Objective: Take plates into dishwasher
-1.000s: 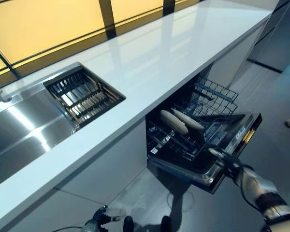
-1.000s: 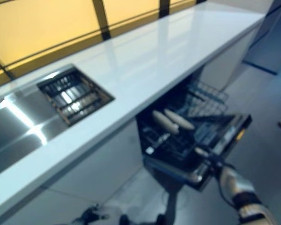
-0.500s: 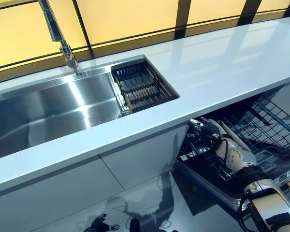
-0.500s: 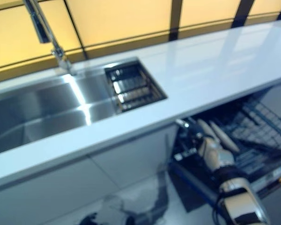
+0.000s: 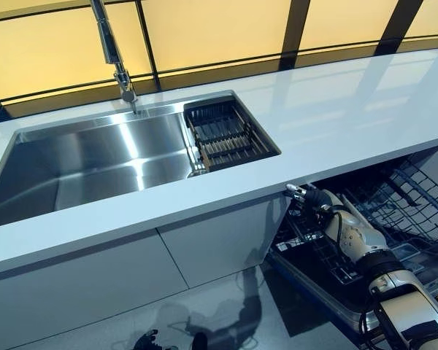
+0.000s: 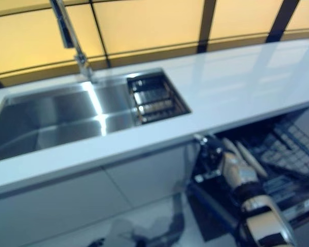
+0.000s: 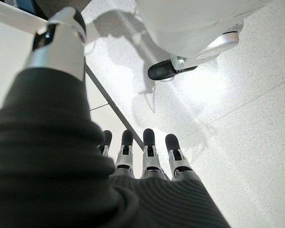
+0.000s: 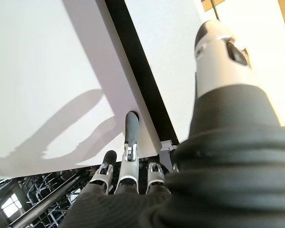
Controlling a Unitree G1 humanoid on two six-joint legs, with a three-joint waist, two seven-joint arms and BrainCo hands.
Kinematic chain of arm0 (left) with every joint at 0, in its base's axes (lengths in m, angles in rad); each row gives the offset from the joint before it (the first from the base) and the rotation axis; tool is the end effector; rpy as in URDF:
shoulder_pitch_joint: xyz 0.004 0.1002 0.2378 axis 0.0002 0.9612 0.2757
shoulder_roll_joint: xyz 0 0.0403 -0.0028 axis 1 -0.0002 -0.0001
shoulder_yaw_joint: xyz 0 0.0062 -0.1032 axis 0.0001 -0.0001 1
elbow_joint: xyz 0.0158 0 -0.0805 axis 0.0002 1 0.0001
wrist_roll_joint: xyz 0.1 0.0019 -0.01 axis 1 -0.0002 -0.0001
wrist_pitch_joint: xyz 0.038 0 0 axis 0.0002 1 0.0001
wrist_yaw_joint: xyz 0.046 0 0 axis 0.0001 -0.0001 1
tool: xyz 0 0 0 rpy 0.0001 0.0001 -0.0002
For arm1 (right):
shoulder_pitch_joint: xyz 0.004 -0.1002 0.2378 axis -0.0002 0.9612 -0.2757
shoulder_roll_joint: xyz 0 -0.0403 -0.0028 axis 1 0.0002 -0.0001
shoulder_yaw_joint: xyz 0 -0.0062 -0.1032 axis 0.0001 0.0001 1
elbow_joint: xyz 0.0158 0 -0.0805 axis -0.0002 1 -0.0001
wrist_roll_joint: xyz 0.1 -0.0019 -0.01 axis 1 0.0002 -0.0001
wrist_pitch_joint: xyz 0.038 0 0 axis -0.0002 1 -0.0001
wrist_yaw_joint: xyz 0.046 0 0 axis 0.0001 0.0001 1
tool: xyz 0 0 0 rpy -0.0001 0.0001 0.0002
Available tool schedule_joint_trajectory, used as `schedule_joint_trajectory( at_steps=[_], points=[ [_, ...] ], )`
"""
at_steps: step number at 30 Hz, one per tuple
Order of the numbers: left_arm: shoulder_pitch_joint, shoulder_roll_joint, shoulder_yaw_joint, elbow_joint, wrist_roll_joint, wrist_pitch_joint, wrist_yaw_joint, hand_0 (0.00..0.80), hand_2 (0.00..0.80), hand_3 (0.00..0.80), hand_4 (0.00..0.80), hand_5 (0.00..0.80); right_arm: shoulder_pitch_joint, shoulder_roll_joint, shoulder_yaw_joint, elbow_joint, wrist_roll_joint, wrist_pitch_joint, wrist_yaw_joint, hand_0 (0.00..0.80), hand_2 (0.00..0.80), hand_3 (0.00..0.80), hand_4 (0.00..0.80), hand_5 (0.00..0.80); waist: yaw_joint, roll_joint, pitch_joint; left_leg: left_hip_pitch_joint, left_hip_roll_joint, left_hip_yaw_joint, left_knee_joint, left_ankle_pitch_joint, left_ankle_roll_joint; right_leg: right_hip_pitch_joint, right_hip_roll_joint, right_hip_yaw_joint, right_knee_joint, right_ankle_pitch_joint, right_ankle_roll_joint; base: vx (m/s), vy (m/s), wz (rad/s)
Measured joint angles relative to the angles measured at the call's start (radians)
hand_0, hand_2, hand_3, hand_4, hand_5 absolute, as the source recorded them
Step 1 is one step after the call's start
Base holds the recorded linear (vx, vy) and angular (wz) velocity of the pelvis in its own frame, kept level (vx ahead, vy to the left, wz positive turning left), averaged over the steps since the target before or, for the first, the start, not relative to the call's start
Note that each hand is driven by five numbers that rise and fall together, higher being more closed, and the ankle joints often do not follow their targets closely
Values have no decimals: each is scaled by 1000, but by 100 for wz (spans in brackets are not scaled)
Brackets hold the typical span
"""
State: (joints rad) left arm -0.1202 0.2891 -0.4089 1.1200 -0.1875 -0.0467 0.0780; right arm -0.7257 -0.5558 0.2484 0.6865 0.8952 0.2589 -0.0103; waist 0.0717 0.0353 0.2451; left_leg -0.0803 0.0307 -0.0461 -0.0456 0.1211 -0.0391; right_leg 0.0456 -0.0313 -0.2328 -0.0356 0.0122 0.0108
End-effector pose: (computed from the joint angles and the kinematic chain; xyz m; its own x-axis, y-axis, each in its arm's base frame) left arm 0.1298 0.2117 -0.0987 0.5604 0.1337 -0.8174 0.2007 0.9356 0.2906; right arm 0.3240 -0.2262 0.1177 0.9659 0.0625 -0.2511 -0.0001 0.9704 0.2413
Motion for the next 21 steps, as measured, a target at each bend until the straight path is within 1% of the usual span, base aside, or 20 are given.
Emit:
schedule_joint_trajectory(
  at_steps=[4,5,6,8,9,11,12,13,14,15,16,17,18,20,21],
  points=[
    [5,4,1,0,0,-5,0,0,0,0,0,0,1,2,0,3,-15,0,-18,0,0,0,0,0,-2,-4,-3,4,1,1,0,1,1,0,-2,-1,0,0,0,-6,32,2],
    [10,4,3,-1,0,-8,0,0,0,0,0,0,2,2,0,1,-56,-1,-22,0,0,0,0,0,-2,-4,-3,6,0,1,-2,1,2,0,-3,-2,1,0,0,-35,53,2],
    [13,4,6,-1,-1,-9,0,0,0,0,0,0,6,-1,0,-6,-118,0,-26,0,0,0,0,0,-5,-5,-3,7,0,2,-3,2,3,-1,-4,-2,2,0,1,-43,72,2],
    [22,2,42,-22,-1,-13,2,0,0,0,0,0,80,-35,0,-117,-308,0,-45,0,0,0,0,0,-5,-8,-4,1,-1,5,-10,4,7,-14,-7,1,10,-2,4,-30,50,-1],
    [27,3,47,-22,-1,-13,3,0,0,0,0,0,98,-43,0,-150,-348,-1,-45,0,0,0,0,0,-5,-8,-3,-1,-2,7,-12,5,8,-16,-8,3,11,-3,5,-51,52,-4],
    [42,5,80,-25,-1,-12,4,0,0,0,0,0,210,-102,-18,-311,-464,-8,-50,0,0,0,0,0,-15,-15,0,0,-6,15,-17,7,10,-24,-14,11,17,-5,9,-56,59,1],
    [56,10,104,-25,-2,-17,9,0,0,0,0,0,285,-127,-51,-422,-506,-30,-49,0,0,0,0,0,-33,-21,3,-1,-7,19,-21,9,13,-29,-18,19,30,-13,14,-19,32,2],
    [64,14,116,-21,-3,-18,10,0,0,0,0,0,307,-132,-66,-456,-526,-46,-48,0,0,0,0,0,-46,-25,5,2,-8,25,-24,10,13,-34,-20,26,37,-16,16,-13,34,-9],
    [77,23,125,-11,-3,-19,11,0,0,0,0,0,326,-137,-101,-494,-552,-68,-43,0,0,0,0,0,-73,-37,11,9,-10,37,-29,11,16,-35,-23,39,39,-17,18,-13,31,-24],
    [84,30,131,-6,-3,-21,12,0,0,0,0,0,369,-163,-151,-539,-562,-89,-40,0,0,0,0,0,-87,-45,15,18,-11,47,-38,13,19,-35,-25,52,40,-17,21,-17,39,-23],
    [81,33,136,-6,-3,-23,12,0,0,0,0,0,397,-176,-181,-557,-563,-100,-38,0,0,0,0,0,-91,-50,16,19,-11,51,-38,11,20,-35,-26,59,40,-17,23,-15,31,-18],
    [81,42,157,-7,-3,-36,12,0,0,0,0,0,471,-205,-256,-595,-570,-120,-35,0,0,0,0,0,-108,-62,13,21,-12,59,-38,6,27,-36,-28,64,40,-17,25,-17,28,-9],
    [83,48,157,-7,-3,-38,14,0,0,0,0,0,495,-212,-280,-606,-570,-127,-34,0,0,0,0,0,-116,-66,11,22,-13,63,-39,6,28,-36,-29,66,41,-17,25,-23,31,-19],
    [91,56,157,0,-3,-41,16,0,0,0,0,0,533,-217,-334,-618,-570,-143,-36,0,0,0,0,0,-144,-73,10,32,-12,84,-39,0,29,-37,-30,87,41,-15,29,-12,31,-27],
    [92,55,157,-1,-3,-50,16,0,0,0,0,0,580,-219,-381,-643,-572,-160,-42,0,0,0,0,0,-159,-73,10,36,-12,96,-39,-3,29,-38,-31,99,41,-13,31,4,26,-25]
  ],
)
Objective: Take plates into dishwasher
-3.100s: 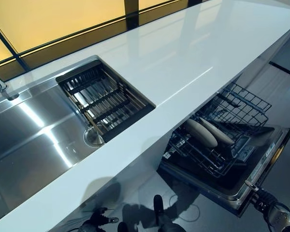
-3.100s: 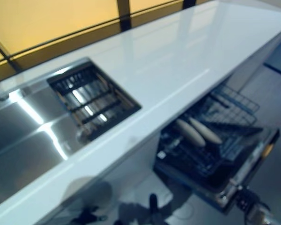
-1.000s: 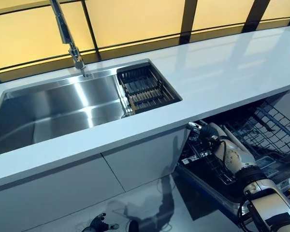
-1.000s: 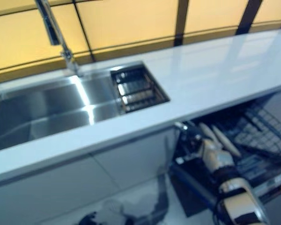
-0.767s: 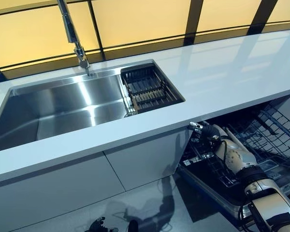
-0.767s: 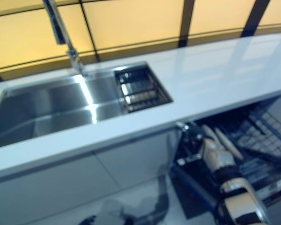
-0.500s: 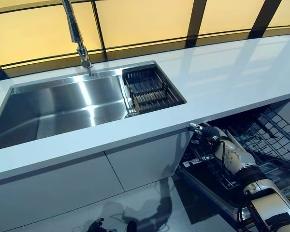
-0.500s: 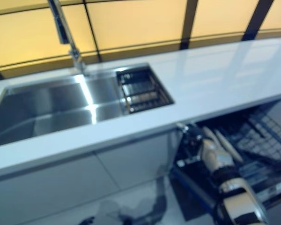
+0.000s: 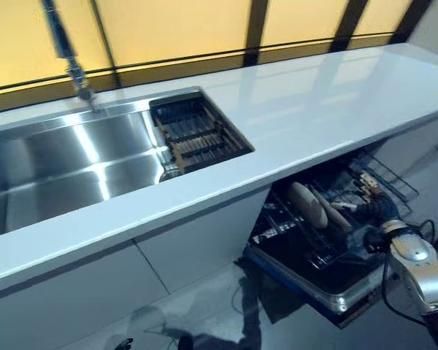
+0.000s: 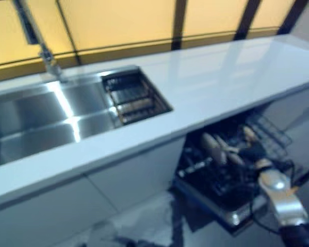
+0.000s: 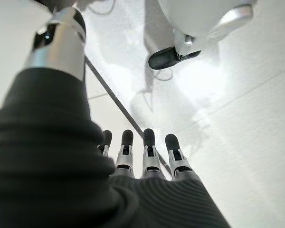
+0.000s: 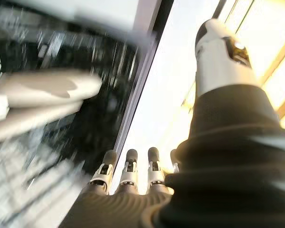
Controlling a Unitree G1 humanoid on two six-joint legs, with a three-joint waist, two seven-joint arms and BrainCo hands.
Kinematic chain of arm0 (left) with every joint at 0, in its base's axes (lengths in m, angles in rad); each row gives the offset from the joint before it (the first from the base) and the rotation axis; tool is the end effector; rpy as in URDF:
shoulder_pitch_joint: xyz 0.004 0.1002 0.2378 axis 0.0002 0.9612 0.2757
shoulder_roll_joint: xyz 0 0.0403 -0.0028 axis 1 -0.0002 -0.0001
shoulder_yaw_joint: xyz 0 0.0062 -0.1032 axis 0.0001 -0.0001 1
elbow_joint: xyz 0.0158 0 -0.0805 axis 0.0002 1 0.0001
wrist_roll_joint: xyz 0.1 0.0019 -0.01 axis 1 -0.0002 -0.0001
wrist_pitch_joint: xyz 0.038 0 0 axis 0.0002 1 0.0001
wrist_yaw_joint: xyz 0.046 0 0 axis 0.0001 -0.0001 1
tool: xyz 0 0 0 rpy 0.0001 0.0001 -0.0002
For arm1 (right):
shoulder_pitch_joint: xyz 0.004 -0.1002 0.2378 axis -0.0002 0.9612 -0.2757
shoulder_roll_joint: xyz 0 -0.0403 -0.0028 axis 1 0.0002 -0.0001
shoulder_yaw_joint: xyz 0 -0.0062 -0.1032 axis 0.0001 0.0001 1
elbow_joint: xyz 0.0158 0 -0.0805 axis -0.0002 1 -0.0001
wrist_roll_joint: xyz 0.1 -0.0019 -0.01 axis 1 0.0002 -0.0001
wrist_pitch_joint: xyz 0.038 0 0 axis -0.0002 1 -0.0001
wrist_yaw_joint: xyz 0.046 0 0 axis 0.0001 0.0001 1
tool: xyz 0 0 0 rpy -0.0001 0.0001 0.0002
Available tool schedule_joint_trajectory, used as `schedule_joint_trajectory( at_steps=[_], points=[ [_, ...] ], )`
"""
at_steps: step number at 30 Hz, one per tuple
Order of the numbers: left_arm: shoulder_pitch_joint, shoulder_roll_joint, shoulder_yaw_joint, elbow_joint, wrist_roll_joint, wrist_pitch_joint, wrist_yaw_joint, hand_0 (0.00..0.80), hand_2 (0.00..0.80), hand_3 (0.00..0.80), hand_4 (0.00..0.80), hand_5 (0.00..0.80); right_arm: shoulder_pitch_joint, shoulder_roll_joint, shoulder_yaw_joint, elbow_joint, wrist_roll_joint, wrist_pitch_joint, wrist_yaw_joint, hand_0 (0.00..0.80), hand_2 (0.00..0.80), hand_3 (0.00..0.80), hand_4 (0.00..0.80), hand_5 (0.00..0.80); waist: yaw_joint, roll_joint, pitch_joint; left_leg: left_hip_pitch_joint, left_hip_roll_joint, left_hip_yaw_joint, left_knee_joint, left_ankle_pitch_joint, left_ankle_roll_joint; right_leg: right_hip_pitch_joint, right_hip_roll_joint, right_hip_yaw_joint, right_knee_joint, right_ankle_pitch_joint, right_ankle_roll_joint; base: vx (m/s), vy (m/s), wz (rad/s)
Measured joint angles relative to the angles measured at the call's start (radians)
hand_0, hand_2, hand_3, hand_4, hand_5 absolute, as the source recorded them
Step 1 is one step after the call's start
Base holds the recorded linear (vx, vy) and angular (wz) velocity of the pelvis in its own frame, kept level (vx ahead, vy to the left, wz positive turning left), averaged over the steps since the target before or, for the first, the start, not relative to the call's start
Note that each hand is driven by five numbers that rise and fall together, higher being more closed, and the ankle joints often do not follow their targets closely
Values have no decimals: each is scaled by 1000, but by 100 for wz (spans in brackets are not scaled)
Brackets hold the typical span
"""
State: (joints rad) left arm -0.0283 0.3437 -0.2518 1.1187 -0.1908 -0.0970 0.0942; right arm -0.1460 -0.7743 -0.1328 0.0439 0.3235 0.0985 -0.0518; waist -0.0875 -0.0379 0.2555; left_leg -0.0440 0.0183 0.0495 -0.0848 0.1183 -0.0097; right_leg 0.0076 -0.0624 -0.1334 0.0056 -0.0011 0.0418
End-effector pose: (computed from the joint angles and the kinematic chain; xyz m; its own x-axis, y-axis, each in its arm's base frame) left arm 0.1032 0.2452 -0.0980 0.5377 0.2680 -0.7994 0.0297 0.9415 0.3357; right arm 0.2250 -0.2997 0.1402 0.9760 -0.1737 0.1316 0.2127 0.8909 -0.4014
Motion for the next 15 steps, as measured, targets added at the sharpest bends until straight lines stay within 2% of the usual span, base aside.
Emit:
schedule_joint_trajectory(
  at_steps=[5,10,15],
  points=[
    [12,-6,3,-1,0,-14,-1,0,0,0,0,0,142,-10,-118,-64,-18,-57,-27,0,0,0,0,0,-54,2,0,4,0,30,0,-7,4,-9,-2,30,0,3,4,21,30,-19],
    [21,-20,9,2,0,-31,-1,0,0,0,0,0,169,-10,-229,-105,-16,-104,-110,0,0,0,0,0,-91,7,-3,19,-4,57,0,-17,11,-8,-6,62,0,5,9,12,22,-18],
    [19,-22,11,3,0,-42,-4,0,0,0,0,0,200,19,-265,-107,66,-122,-153,0,0,0,0,0,-93,10,-8,33,-3,73,0,-23,10,-4,-6,76,1,5,10,15,-12,-8]
  ],
)
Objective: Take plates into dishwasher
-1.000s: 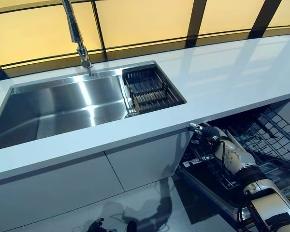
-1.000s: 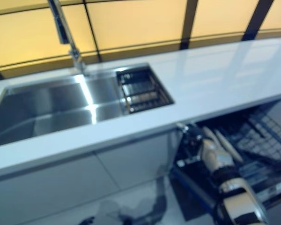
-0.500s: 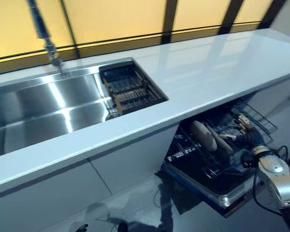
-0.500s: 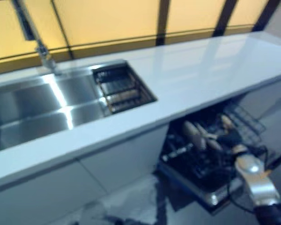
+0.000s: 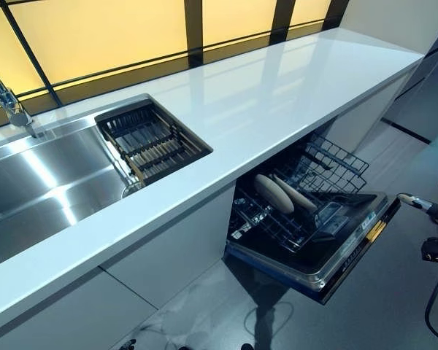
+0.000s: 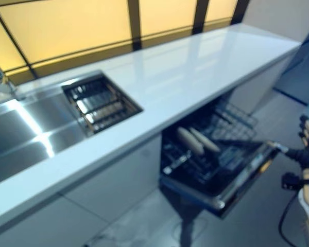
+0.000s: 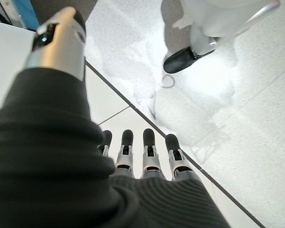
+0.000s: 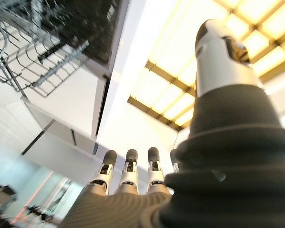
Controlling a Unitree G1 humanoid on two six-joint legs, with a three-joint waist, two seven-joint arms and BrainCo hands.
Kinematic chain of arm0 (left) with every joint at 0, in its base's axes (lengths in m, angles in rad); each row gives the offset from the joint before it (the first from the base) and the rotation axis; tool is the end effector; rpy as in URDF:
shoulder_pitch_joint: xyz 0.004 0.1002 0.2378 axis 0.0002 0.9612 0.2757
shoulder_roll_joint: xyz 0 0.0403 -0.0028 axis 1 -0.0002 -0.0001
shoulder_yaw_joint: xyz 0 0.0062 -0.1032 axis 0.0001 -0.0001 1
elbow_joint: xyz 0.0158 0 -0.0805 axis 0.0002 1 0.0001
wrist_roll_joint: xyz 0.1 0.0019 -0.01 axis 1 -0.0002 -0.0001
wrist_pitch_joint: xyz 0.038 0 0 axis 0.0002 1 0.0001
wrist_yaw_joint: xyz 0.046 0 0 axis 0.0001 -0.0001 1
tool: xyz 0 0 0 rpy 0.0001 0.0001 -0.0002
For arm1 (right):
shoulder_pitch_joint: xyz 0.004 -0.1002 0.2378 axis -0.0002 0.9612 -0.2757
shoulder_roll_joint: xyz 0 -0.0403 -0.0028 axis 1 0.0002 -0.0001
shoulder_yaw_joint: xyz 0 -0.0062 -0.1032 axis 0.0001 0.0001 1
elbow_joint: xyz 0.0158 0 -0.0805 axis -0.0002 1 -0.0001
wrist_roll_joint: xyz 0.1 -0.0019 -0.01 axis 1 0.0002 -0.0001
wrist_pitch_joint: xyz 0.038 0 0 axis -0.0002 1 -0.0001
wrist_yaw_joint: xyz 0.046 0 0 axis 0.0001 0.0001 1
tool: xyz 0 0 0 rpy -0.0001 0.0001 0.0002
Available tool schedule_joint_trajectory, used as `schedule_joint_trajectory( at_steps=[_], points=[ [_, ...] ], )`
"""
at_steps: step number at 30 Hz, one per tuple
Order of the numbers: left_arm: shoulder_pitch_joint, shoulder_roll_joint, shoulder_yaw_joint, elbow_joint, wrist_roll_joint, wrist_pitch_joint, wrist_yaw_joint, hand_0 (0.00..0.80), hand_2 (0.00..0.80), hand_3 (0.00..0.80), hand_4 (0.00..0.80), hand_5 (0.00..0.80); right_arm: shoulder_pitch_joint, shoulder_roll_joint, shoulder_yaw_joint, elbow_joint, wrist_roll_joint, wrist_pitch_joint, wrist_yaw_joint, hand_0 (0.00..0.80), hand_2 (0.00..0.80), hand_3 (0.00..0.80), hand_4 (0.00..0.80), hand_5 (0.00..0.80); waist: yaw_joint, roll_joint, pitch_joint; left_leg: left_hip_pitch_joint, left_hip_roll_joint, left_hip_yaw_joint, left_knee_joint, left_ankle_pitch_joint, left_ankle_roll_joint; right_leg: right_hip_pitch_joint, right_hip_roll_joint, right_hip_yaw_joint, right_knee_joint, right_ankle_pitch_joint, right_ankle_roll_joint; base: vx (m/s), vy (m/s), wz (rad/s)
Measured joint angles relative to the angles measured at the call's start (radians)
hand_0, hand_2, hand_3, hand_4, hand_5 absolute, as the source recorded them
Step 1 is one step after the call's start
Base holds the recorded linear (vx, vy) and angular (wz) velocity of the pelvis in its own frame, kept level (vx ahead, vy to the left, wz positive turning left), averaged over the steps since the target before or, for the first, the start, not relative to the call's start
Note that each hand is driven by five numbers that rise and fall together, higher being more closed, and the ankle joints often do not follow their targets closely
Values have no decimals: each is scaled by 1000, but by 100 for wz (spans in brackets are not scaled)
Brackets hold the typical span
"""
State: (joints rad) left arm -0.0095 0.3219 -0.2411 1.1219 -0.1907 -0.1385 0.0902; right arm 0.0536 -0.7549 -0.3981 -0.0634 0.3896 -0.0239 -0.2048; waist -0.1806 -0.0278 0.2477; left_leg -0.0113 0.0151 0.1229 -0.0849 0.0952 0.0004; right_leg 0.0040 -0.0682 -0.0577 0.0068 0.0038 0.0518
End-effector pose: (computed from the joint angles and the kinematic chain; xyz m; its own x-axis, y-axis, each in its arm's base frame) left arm 0.0976 0.2391 -0.1009 0.5541 0.2479 -0.7947 0.0194 0.9505 0.3101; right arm 0.1800 -0.3297 0.1528 0.8404 -0.4167 0.3466 0.5143 0.8150 -0.2671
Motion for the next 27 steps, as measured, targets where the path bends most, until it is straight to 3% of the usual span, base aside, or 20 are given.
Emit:
schedule_joint_trajectory(
  at_steps=[4,17,23,27],
  points=[
    [1,-5,-1,5,1,0,0,0,0,0,0,0,7,66,19,51,89,1,0,0,0,0,0,0,2,2,-14,2,1,7,0,-1,0,-1,1,5,2,0,0,12,-50,-4],
    [-19,3,-52,-2,2,42,13,0,0,0,0,0,-75,229,185,492,343,9,42,0,0,0,0,0,36,5,-53,-1,0,0,1,3,3,-6,-1,3,13,0,1,-5,-56,1],
    [-67,6,-91,-11,2,58,15,0,0,0,0,0,-148,273,254,658,470,4,67,0,0,0,0,0,83,34,-44,-26,-2,-19,2,11,4,-23,-3,-16,14,0,2,-57,-50,10],
    [-90,7,-110,-16,1,62,16,0,0,0,0,0,-230,279,258,772,527,-17,65,0,0,0,0,0,92,65,-28,-56,-7,-43,3,24,3,-40,-6,-41,14,1,2,-71,-50,15]
  ],
)
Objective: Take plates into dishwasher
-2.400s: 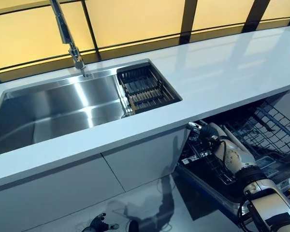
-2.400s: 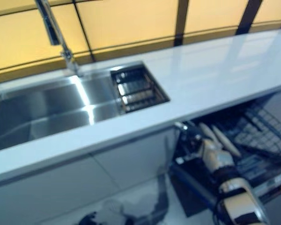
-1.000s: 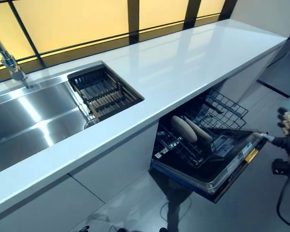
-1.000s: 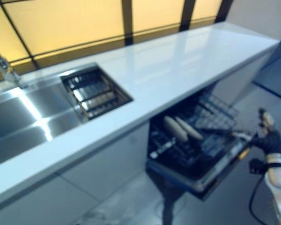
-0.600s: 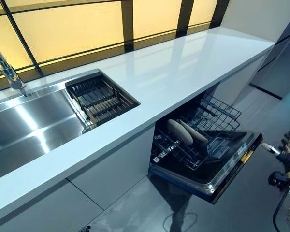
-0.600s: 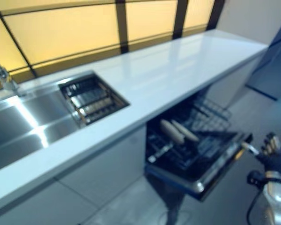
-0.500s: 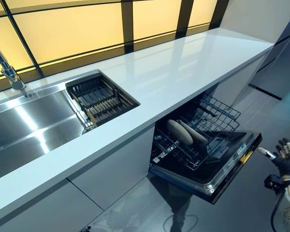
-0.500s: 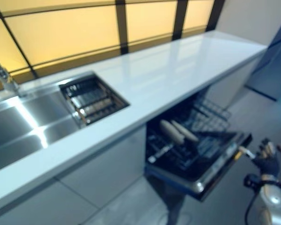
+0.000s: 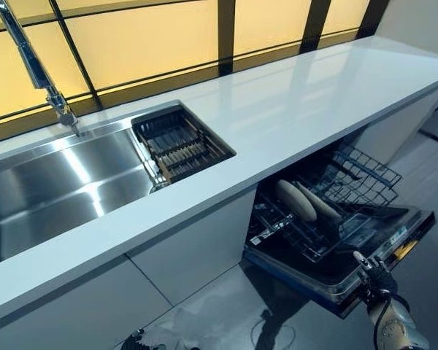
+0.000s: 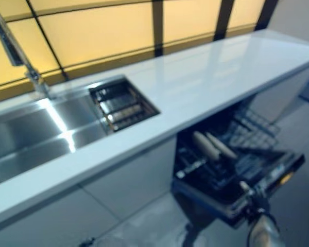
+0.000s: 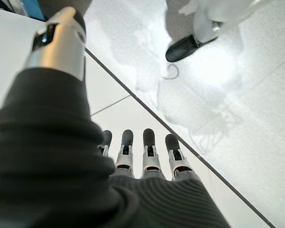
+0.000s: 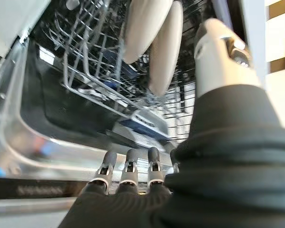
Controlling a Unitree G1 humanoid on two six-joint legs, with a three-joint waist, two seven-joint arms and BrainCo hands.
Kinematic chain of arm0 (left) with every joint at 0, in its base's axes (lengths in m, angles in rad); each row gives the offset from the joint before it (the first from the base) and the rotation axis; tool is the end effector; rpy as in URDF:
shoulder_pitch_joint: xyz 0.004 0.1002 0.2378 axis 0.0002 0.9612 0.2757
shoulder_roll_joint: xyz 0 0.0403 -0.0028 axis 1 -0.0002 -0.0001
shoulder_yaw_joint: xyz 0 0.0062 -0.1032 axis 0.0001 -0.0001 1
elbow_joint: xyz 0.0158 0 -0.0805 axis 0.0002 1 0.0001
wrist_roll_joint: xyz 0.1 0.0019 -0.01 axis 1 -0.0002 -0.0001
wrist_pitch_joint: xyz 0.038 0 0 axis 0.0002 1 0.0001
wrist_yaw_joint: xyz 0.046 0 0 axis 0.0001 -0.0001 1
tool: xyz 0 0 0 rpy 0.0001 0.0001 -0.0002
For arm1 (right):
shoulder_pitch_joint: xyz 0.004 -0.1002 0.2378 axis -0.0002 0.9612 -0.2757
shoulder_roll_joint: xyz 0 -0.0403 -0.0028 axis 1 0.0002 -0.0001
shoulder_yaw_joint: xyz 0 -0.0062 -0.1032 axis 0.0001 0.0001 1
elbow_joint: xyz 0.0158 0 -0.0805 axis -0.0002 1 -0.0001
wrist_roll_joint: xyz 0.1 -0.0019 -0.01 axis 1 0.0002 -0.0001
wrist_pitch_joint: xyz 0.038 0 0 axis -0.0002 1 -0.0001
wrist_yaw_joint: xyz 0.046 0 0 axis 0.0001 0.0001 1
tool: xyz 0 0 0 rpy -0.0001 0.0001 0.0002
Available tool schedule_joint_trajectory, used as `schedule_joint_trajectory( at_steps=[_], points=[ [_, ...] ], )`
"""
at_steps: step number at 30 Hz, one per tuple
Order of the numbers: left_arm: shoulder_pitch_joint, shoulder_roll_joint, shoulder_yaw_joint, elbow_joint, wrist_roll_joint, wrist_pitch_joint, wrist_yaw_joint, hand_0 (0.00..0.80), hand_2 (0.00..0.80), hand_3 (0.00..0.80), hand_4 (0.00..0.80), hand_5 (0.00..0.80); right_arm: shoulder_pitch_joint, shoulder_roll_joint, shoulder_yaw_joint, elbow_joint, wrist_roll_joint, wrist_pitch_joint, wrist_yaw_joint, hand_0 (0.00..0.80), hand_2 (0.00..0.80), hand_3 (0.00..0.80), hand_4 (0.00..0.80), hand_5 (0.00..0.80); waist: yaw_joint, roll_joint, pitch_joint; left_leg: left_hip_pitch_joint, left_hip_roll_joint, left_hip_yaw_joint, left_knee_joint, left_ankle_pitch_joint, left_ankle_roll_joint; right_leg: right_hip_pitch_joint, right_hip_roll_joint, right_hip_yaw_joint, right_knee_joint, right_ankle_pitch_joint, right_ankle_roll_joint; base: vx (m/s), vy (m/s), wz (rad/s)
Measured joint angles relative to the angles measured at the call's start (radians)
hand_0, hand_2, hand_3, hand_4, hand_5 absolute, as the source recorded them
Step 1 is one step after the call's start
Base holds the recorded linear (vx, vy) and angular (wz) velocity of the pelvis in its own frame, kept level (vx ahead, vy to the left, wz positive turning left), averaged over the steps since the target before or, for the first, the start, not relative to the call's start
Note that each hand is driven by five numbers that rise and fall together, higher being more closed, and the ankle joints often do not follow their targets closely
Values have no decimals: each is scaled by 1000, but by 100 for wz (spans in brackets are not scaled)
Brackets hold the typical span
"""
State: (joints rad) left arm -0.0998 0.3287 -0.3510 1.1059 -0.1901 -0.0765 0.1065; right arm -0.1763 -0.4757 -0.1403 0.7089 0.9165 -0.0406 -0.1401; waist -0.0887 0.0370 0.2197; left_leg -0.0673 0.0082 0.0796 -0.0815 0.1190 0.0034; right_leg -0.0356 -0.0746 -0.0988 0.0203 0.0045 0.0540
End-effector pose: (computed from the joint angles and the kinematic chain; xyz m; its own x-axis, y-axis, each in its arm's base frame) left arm 0.1276 0.2290 -0.0945 0.5875 0.2081 -0.7820 0.1202 0.9332 0.3387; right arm 0.2042 -0.3012 0.0028 0.7761 -0.4789 -0.4104 0.6162 0.7144 0.3317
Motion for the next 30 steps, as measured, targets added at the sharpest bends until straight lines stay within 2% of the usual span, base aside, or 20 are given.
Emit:
schedule_joint_trajectory(
  at_steps=[7,17,20,25,30],
  points=[
    [-51,3,-22,-8,-2,-2,5,0,0,0,0,0,-87,-3,-6,109,40,-39,-51,0,0,0,0,0,23,29,54,-36,0,-21,4,10,-3,-27,1,-21,4,0,-1,-72,-34,9],
    [-80,13,-20,-21,-42,-12,15,0,0,0,0,0,-91,-11,-100,135,68,-105,-150,0,0,0,0,0,18,28,125,-51,-2,-24,4,12,-2,-43,-1,-23,12,-3,-2,-27,3,1],
    [-80,15,-20,-21,-42,-20,18,0,0,0,0,0,-58,-23,-137,136,64,-110,-178,0,0,0,0,0,13,21,130,-50,-2,-22,2,11,-2,-44,-1,-22,12,-4,-1,-12,22,0],
    [-78,25,-13,-24,-44,-27,19,0,0,0,0,0,10,-58,-204,137,55,-112,-197,0,0,0,0,0,-20,3,141,-47,-2,-13,-1,9,-4,-46,0,-15,13,-5,-1,-16,45,-5],
    [-75,26,17,-16,-63,-28,18,0,0,0,0,0,95,-113,-299,152,55,-113,-193,0,0,0,0,0,-44,-18,148,-28,1,14,-2,1,-3,-39,2,11,12,-4,-1,6,36,-15]
  ],
)
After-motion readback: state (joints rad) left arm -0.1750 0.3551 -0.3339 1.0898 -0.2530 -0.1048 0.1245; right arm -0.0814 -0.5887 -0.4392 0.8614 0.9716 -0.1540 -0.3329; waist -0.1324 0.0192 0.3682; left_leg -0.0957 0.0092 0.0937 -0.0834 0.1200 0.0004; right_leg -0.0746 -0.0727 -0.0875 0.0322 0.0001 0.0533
